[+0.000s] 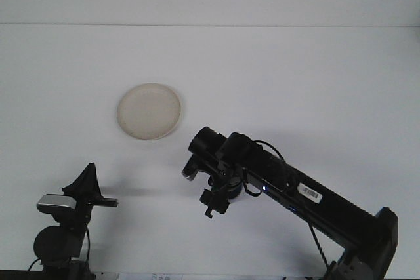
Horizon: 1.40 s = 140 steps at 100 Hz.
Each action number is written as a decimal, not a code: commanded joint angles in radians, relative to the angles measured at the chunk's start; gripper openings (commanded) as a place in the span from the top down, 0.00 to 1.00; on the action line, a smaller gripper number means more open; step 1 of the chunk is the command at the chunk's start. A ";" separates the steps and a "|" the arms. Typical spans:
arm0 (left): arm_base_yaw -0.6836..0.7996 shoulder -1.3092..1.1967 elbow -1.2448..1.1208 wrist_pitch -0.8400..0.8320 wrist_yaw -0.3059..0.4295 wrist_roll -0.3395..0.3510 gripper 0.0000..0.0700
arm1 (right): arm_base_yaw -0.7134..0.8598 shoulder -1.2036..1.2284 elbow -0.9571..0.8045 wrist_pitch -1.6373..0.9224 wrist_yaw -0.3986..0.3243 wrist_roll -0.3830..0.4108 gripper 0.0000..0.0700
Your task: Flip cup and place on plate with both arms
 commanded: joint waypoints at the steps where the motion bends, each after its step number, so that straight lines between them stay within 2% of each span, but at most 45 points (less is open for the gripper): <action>1: 0.000 -0.001 -0.019 0.010 0.002 -0.004 0.98 | -0.020 -0.040 0.026 -0.027 -0.002 -0.033 0.39; 24: 0.000 -0.001 -0.019 0.010 0.002 -0.004 0.98 | -0.244 -0.228 0.024 -0.005 0.000 -0.031 0.39; 44: 0.000 -0.001 -0.019 0.010 0.002 -0.004 0.98 | -0.506 -0.424 -0.043 0.160 0.001 0.047 0.39; 65: 0.000 -0.001 -0.019 0.010 0.002 -0.004 0.98 | -0.695 -0.649 -0.282 0.328 0.018 0.098 0.39; 87: 0.000 -0.001 -0.019 0.011 0.002 -0.018 0.98 | -0.748 -0.908 -0.616 0.497 0.016 0.171 0.40; 96: 0.000 -0.001 -0.019 0.010 0.002 -0.017 0.98 | -0.748 -1.006 -0.726 0.545 0.017 0.203 0.52; 111: 0.000 -0.001 -0.007 0.019 0.002 -0.022 0.98 | -0.748 -1.134 -0.816 0.573 0.029 0.237 1.00; 123: 0.000 0.000 0.045 -0.018 -0.005 -0.042 0.98 | -0.748 -1.182 -0.818 0.581 0.056 0.237 1.00; 133: 0.000 0.029 0.177 -0.160 -0.037 -0.090 0.98 | -0.748 -1.205 -0.818 0.586 0.063 0.237 1.00; 140: 0.000 0.094 0.295 -0.260 -0.037 -0.094 0.98 | -0.748 -1.210 -0.818 0.586 0.063 0.237 1.00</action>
